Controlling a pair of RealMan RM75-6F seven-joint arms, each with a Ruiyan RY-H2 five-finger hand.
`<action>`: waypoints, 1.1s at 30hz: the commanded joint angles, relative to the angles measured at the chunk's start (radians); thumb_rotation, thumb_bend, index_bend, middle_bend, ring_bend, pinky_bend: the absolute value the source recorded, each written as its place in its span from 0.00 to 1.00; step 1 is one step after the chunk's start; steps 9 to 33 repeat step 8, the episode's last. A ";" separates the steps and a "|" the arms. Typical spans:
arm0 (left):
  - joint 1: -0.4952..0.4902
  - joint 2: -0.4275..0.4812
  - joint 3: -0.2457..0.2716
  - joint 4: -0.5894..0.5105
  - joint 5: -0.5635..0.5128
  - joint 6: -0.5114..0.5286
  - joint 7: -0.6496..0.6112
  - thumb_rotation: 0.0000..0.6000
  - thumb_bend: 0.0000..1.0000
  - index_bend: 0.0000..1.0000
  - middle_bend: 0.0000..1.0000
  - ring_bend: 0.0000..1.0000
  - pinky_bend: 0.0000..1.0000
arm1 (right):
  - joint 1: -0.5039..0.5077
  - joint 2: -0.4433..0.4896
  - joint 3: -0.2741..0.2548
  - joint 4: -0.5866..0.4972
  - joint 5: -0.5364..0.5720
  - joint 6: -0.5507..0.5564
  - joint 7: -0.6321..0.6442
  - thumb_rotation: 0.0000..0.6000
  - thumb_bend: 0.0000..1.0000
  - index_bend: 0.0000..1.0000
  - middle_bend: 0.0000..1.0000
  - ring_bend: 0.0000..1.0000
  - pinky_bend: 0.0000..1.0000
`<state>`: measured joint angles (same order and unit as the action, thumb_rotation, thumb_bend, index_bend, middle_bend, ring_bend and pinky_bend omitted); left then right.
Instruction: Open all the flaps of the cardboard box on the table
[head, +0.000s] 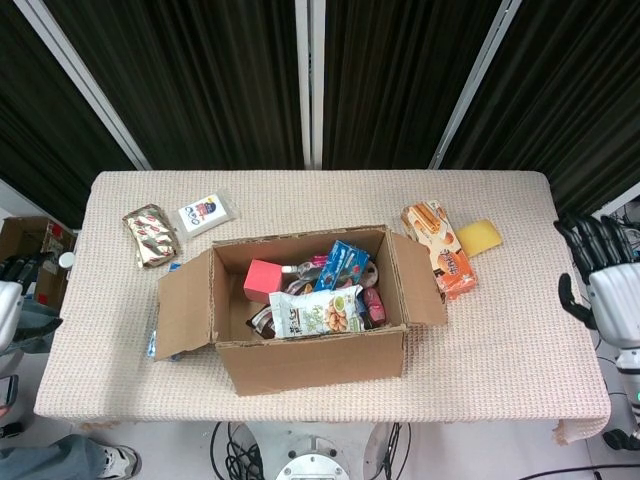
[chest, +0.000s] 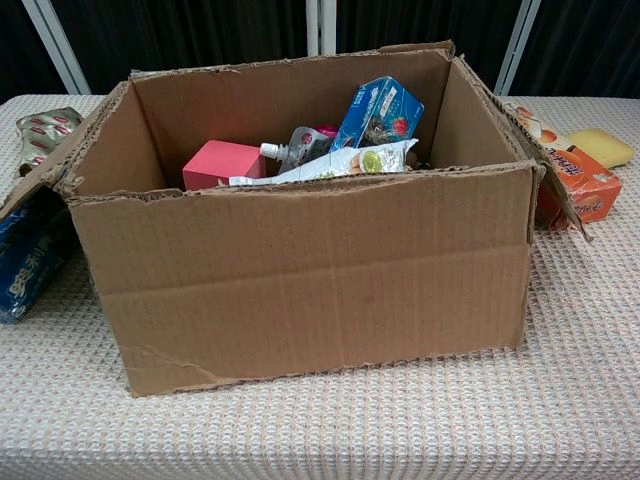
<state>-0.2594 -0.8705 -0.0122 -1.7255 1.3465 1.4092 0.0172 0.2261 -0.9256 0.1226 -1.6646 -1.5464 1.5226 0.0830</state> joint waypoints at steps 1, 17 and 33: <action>0.051 -0.058 0.025 0.061 -0.026 0.028 0.024 1.00 0.01 0.14 0.17 0.17 0.30 | -0.104 -0.125 -0.067 0.075 0.040 0.066 -0.078 1.00 0.58 0.00 0.00 0.00 0.00; 0.087 -0.113 0.025 0.148 0.005 0.050 0.000 1.00 0.01 0.14 0.17 0.16 0.29 | -0.117 -0.190 -0.074 0.144 0.085 0.009 -0.051 1.00 0.58 0.00 0.00 0.00 0.00; 0.087 -0.113 0.025 0.148 0.005 0.050 0.000 1.00 0.01 0.14 0.17 0.16 0.29 | -0.117 -0.190 -0.074 0.144 0.085 0.009 -0.051 1.00 0.58 0.00 0.00 0.00 0.00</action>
